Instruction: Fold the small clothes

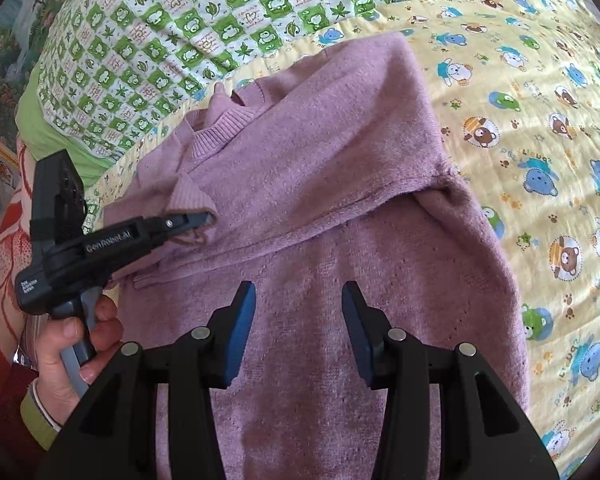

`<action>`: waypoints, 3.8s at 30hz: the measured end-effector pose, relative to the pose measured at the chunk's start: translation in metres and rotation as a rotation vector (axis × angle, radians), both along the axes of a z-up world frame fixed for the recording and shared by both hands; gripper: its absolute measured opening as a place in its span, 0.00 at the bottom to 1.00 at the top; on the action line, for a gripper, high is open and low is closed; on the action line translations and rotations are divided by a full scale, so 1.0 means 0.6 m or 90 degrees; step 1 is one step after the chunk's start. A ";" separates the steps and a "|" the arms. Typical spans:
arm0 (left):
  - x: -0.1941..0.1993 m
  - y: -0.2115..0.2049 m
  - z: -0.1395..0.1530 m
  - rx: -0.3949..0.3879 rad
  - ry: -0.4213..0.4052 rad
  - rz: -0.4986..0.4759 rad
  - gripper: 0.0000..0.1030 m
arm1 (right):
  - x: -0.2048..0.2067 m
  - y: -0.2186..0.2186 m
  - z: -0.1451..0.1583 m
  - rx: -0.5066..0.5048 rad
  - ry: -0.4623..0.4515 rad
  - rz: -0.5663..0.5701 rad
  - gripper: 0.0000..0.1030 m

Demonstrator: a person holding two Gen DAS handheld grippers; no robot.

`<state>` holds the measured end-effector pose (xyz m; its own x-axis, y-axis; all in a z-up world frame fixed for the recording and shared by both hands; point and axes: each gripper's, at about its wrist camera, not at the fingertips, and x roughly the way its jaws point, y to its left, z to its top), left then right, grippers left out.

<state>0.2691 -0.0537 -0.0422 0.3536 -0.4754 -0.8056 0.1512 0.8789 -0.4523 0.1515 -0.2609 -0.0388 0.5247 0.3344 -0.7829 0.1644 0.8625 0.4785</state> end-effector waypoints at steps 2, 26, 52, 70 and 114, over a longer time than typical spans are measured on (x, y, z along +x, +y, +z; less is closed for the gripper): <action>-0.017 0.019 0.007 -0.002 -0.008 0.007 0.47 | 0.009 0.006 0.000 -0.001 -0.001 0.008 0.45; -0.106 0.349 -0.025 0.288 -0.007 0.281 0.70 | 0.211 0.113 -0.072 0.044 0.024 0.078 0.45; -0.031 0.327 -0.027 0.285 -0.004 0.393 0.68 | 0.130 -0.099 0.023 -0.051 -0.073 0.010 0.05; -0.088 0.331 -0.044 0.277 0.024 0.331 0.69 | 0.131 -0.093 -0.053 -0.120 -0.005 0.037 0.18; 0.354 0.229 0.001 0.256 -0.081 -0.043 0.05 | 0.448 -0.122 -0.051 -0.246 -0.050 0.200 0.04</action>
<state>0.4815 0.0836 -0.0419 0.4404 -0.1583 -0.8837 0.2468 0.9678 -0.0503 0.4201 -0.3340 -0.0697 0.5073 0.1782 -0.8431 -0.1547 0.9813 0.1143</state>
